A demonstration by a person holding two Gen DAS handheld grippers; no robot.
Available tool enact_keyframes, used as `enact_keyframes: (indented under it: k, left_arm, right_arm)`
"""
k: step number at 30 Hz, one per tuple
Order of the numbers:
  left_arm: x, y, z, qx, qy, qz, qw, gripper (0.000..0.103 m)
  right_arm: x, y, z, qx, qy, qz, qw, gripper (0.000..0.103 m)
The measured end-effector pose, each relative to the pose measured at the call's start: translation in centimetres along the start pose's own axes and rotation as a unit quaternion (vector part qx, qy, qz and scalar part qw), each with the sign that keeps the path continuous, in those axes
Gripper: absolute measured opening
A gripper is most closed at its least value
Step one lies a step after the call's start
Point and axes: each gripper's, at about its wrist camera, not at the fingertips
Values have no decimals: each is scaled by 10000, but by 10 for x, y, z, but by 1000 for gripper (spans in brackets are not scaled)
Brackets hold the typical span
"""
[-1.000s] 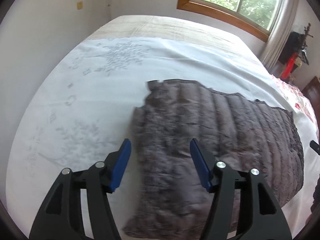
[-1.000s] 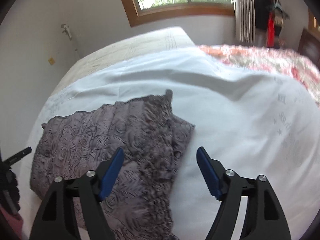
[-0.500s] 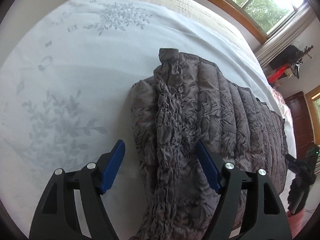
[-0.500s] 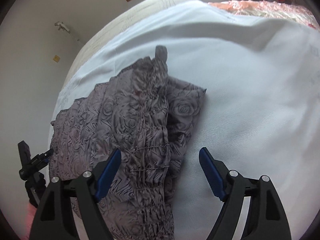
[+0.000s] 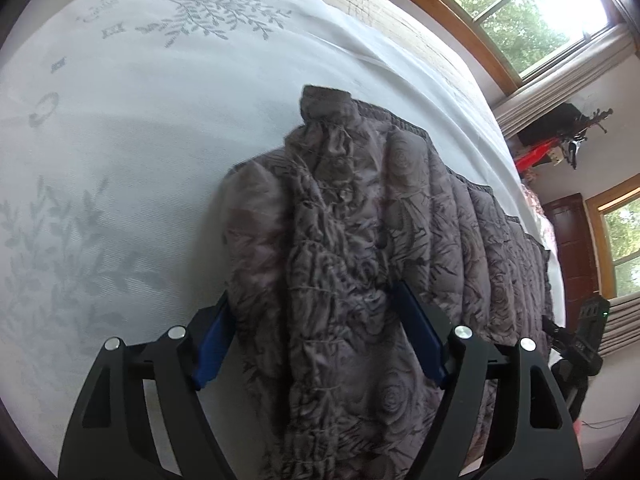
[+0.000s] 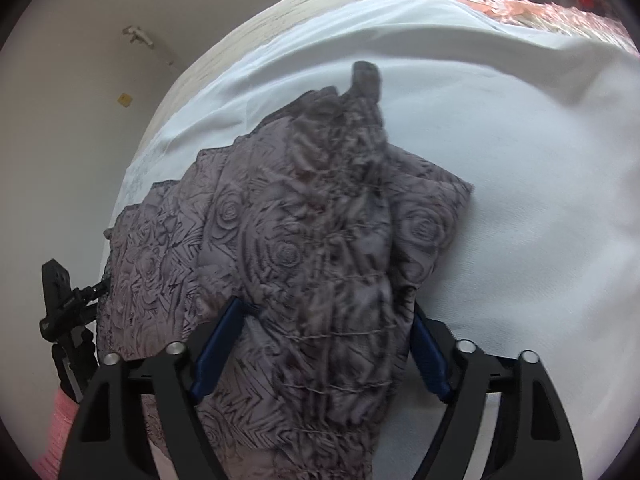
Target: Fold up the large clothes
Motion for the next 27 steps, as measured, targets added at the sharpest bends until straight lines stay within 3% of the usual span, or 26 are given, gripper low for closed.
enact_keyframes:
  k: [3, 4, 7, 8, 9, 15, 20, 27]
  left_arm:
    - [-1, 0, 7, -86, -41, 50, 9999, 55]
    - [-1, -1, 12, -51, -87, 62, 9999, 52]
    - [-2, 3, 21, 123, -182, 145, 9997, 31]
    - [-2, 7, 23, 182, -188, 189, 9995, 21]
    - [-2, 10, 26, 262, -197, 229, 9992, 17]
    - [-2, 32, 56, 661, -493, 475, 9955, 13]
    - [-1, 64, 72, 500, -564, 749, 9943, 12]
    - [-25, 108, 78, 384, -643, 842, 9936, 12]
  right_arm:
    - [-2, 2, -4, 63, 81, 2, 9999, 59]
    - [-2, 2, -5, 75, 95, 7, 9999, 53]
    - [-3, 8, -7, 148, 187, 76, 9997, 35]
    - [-4, 10, -8, 162, 211, 100, 9996, 33]
    - [-5, 15, -10, 190, 247, 138, 9994, 29]
    - [-8, 38, -25, 269, 440, 317, 9982, 22]
    - [-1, 58, -38, 482, 539, 410, 9965, 20]
    - [-10, 83, -54, 671, 682, 426, 9945, 19]
Point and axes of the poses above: each gripper's, at about its wrist camera, not at the fingertips, and y roughly against the way its jaws point, z to its right, x to its top, and after that the axes turned 12 degrees about -y, right-handed
